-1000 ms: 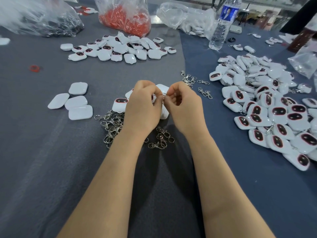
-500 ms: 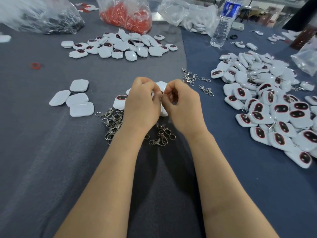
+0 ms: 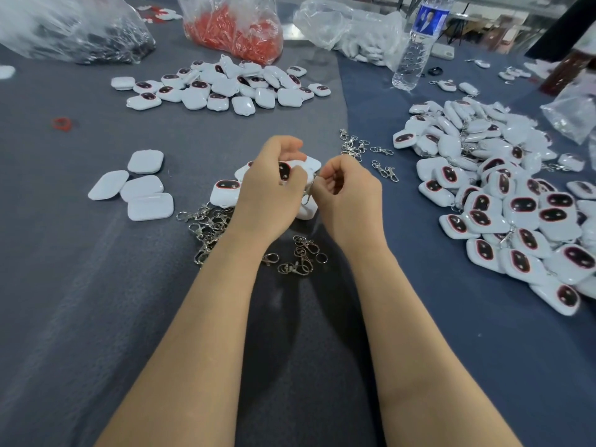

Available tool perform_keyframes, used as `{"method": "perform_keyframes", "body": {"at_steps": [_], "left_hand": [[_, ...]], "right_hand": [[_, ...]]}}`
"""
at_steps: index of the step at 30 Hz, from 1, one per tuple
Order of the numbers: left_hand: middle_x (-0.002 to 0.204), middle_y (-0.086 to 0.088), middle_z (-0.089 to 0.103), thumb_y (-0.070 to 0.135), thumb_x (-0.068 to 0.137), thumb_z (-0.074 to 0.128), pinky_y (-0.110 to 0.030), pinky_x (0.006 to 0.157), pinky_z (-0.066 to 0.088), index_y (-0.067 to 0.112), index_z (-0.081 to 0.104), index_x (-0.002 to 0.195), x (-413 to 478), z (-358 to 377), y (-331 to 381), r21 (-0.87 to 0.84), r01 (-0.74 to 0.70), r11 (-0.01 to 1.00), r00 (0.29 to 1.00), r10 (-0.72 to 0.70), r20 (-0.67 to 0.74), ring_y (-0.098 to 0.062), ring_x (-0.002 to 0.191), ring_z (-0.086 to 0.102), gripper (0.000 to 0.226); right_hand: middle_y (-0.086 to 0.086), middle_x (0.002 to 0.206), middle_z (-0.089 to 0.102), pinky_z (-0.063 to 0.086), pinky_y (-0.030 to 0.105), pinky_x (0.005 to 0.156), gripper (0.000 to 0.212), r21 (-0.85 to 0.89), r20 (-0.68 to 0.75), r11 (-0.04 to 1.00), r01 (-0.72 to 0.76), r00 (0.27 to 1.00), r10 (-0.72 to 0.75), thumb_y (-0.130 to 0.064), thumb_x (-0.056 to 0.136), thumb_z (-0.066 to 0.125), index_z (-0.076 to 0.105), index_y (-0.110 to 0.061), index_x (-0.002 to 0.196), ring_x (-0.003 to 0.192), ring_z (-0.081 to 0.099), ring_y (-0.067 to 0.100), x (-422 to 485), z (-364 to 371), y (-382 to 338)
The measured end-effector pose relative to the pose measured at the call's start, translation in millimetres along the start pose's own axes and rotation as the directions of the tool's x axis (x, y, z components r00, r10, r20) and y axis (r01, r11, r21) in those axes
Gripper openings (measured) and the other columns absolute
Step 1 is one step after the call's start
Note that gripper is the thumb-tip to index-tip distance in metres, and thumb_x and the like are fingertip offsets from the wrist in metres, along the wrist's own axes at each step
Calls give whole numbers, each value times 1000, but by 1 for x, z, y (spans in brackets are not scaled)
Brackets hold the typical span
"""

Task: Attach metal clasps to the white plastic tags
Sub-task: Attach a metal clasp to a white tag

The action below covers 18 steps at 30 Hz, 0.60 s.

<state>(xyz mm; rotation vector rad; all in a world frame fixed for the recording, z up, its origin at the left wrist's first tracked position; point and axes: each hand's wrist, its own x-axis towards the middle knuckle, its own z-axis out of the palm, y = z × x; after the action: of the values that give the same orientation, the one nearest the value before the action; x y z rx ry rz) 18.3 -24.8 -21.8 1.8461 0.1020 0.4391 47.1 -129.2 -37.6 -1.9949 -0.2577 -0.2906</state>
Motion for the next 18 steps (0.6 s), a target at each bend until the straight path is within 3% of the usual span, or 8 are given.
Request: {"method": "perform_keyframes", "body": {"at_steps": [2, 10, 15, 18], "left_hand": [[110, 4, 59, 2, 89, 45, -6, 53, 44, 15, 50, 119, 0, 1, -2, -10, -8, 1000, 1000, 9, 18, 10, 71, 55, 33], [108, 8, 59, 4, 88, 49, -9, 77, 41, 18, 48, 120, 0, 1, -7, 83, -24, 996, 999, 22, 34, -7, 96, 55, 35], [109, 6, 59, 2, 89, 49, -12, 80, 40, 16, 48, 120, -1, 1, -8, 120, -42, 992, 999, 38, 32, -8, 97, 54, 35], [111, 4, 58, 2, 89, 48, -7, 73, 38, 15, 47, 121, -1, 1, -9, 145, -52, 988, 998, 47, 37, -7, 94, 53, 34]], "right_hand": [[-4, 64, 50, 36, 10, 54, 12, -4, 2, 1000, 3, 1000, -3, -2, 81, 61, 55, -11, 78, 52, 41, 4, 0, 0, 0], [1, 68, 52, 37, 13, 55, 11, -15, 30, 1000, 13, 999, -13, 0, 81, 61, 55, -10, 79, 57, 40, 7, -1, -1, 0], [1, 67, 51, 35, 20, 57, 13, -63, 57, 997, 50, 997, -47, -1, 81, 61, 53, -10, 76, 59, 39, 9, -1, 0, 1], [-3, 65, 48, 33, 22, 57, 14, -97, 65, 992, 84, 995, -78, -3, 81, 62, 51, -10, 75, 59, 38, 8, -1, 1, 2]]}}
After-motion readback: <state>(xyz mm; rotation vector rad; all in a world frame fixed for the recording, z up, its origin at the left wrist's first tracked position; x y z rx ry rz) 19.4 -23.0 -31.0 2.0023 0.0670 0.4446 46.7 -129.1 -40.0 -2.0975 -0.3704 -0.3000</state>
